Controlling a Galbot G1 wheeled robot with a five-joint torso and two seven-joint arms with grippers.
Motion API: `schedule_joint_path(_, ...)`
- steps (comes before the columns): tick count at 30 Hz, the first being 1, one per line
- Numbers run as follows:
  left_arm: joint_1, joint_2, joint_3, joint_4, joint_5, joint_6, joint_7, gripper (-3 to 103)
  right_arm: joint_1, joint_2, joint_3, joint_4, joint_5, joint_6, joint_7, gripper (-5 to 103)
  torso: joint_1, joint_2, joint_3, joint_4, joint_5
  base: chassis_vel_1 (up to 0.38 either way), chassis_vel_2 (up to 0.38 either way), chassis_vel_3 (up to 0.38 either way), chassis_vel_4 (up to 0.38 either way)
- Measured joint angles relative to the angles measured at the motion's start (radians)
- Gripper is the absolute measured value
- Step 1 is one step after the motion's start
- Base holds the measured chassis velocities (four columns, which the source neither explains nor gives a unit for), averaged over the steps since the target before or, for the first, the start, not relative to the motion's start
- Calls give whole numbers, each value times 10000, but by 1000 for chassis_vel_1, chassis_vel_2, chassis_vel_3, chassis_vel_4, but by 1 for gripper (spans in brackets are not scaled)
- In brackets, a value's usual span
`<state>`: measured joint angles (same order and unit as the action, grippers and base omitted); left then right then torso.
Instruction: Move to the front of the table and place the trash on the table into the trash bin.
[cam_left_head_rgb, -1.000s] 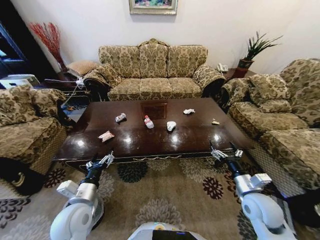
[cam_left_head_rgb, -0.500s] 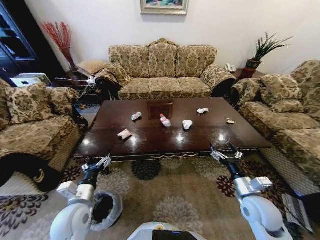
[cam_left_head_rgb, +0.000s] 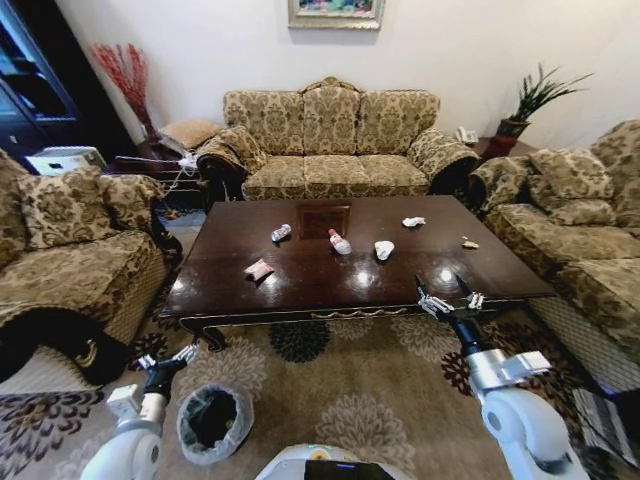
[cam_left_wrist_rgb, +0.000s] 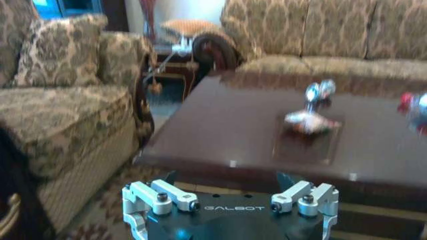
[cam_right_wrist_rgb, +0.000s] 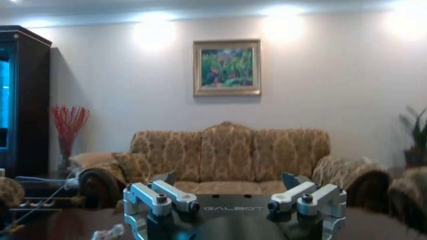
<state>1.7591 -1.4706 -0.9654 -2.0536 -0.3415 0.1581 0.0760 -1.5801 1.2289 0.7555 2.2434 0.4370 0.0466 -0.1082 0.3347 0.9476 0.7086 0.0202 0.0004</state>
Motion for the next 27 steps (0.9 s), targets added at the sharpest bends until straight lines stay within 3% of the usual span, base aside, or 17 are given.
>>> schedule_joint_path(5,53,-42,83,588,366,-133,138,99,89,28,-116,-376,-438,514,-143,100,0,0,0,2,-6,59,-18,-64,28)
schedule_joint_path(15,-586,169,393,3393,969,-189,155,99,289,-104,-416,-1004,-424,1166,-141,100,-14,6,-5,2,-7,125,-159,-121,146)
schedule_joint_path(17,-975,512,556,4758,1133,-235,147,99,155,-110,-507,-1068,-485,1246,-267,100,-12,5,-3,2,-6,35,-34,-23,25)
schedule_joint_path(18,-975,512,556,4758,1133,-235,147,99,155,-110,-507,-1068,-485,1246,-267,100,-12,5,-3,2,-6,0,0,0,0)
schedule_joint_path(25,-2763,1237,912,8033,1216,-367,247,99,-78,-100,-714,-1065,-863,1148,-297,100,7,-2,4,1,-6,0,0,0,0)
schedule_joint_path(27,-3028,1302,914,8501,1295,-447,244,99,-87,-99,-732,-1062,-897,1138,-298,100,4,-2,3,1,-6,0,0,0,0)
